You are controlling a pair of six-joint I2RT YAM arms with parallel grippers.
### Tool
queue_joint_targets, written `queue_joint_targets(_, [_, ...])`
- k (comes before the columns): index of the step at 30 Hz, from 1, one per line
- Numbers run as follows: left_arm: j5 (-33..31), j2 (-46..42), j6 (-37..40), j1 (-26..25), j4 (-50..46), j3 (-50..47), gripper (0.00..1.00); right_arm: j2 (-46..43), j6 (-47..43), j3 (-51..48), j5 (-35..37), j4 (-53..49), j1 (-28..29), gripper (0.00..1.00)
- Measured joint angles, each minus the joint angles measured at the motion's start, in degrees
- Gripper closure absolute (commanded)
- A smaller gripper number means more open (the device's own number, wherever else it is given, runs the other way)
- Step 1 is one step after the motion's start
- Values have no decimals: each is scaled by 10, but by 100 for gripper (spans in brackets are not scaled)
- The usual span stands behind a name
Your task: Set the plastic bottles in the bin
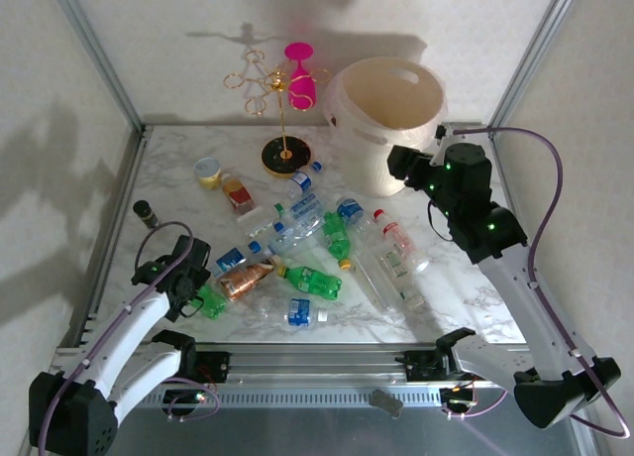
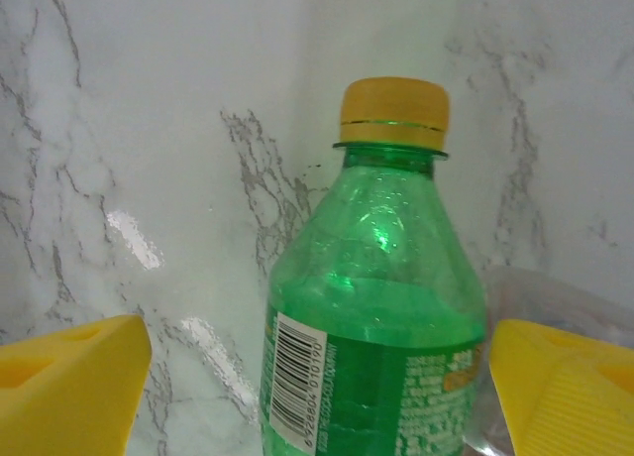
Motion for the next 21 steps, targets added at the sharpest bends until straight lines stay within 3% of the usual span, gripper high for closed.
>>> queue_joint_targets(5, [6, 12, -11, 0, 38, -15, 16, -14, 0, 0, 0, -3, 0, 28])
queue_joint_targets(14, [25, 46, -11, 1, 118, -35, 31, -19, -2, 0, -5, -3, 0, 28])
queue_joint_targets(21, [24, 30, -9, 3, 121, -37, 37, -19, -2, 0, -7, -3, 0, 27])
